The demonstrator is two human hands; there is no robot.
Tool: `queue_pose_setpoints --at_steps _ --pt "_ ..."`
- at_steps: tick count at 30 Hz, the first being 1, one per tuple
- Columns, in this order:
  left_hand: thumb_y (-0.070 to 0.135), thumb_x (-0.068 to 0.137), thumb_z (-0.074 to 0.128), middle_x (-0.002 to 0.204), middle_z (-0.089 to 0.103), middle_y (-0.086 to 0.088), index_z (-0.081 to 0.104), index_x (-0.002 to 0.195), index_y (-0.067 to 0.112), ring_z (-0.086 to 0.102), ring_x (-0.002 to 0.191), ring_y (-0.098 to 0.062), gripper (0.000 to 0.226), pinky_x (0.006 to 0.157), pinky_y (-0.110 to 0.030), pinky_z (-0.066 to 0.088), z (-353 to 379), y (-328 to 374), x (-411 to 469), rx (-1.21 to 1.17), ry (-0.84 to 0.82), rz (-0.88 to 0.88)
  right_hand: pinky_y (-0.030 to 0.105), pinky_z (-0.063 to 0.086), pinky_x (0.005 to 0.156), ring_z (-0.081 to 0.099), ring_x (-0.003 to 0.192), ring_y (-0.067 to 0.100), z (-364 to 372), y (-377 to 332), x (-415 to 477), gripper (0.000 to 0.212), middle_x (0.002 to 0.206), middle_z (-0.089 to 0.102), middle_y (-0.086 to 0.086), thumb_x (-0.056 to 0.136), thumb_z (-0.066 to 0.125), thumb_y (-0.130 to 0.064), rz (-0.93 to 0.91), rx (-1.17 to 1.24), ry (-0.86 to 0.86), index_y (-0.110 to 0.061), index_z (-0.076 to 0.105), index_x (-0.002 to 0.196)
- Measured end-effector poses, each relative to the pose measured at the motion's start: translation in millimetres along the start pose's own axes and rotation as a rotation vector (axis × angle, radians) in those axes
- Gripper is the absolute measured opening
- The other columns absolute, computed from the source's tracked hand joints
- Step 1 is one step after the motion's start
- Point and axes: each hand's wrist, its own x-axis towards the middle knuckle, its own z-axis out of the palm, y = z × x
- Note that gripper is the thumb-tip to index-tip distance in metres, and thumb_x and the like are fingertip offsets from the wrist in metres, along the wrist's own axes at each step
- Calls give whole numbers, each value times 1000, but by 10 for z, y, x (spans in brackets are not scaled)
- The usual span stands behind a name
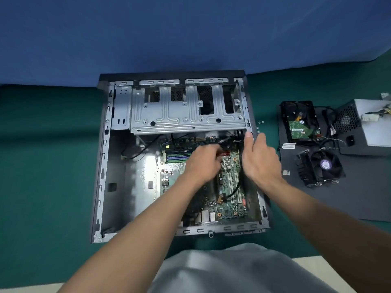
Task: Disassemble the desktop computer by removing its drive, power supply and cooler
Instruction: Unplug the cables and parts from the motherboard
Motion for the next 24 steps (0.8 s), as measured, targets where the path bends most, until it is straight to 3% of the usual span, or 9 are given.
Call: queue_pose_setpoints --at_steps 2,6,8,11,13,18,21,24 --pt "13 94 62 114 69 -7 66 120 14 65 96 -19 27 93 -31 49 18 56 143 -168 48 -58 45 37 72 44 75 33 28 20 1 45 69 40 1 99 14 -55 -13 -7 14 -16 36 92" --pt "13 89 69 108 71 -4 70 113 14 62 106 -19 24 96 -27 47 156 179 385 -311 -44 -152 44 36 71 41 74 33 40 43 28 45 68 37 0 98 15 -55 -10 -33 42 -15 35 92" --pt "9 90 67 101 71 -5 71 107 11 66 89 -14 18 82 -19 49 213 200 471 -339 -64 -204 44 36 71 41 74 32 47 41 38 45 65 35 -2 98 14 -56 -7 -54 39 -16 34 90" --pt "-3 94 56 71 62 3 67 112 0 55 40 4 22 43 -5 40 288 186 527 -504 -103 -318 43 36 70 41 73 31 65 48 41 44 64 34 -3 97 15 -56 -4 -61 52 -17 33 88" --pt "-7 94 52 64 56 4 63 116 -7 50 32 7 24 37 -5 37 318 184 541 -565 -97 -345 43 37 68 43 72 33 74 51 50 42 63 35 -2 98 17 -55 1 -67 63 -17 32 87" --pt "1 95 54 75 67 -2 67 114 -3 54 40 3 23 47 -10 43 432 158 576 -488 -39 -291 47 44 69 50 72 38 69 34 48 42 64 39 2 98 20 -53 -3 -75 85 -15 33 87" --pt "9 95 55 97 75 -9 74 110 12 61 69 -11 24 73 -19 46 488 132 556 -241 40 -106 52 47 73 54 76 42 63 9 41 42 64 38 3 99 21 -53 -2 -80 85 -14 33 88" --pt "10 93 55 96 74 -14 75 107 15 65 91 -29 25 87 -29 44 511 99 536 -135 96 -11 50 46 71 54 77 42 73 14 56 38 62 31 0 100 23 -50 0 -104 97 -14 33 88"
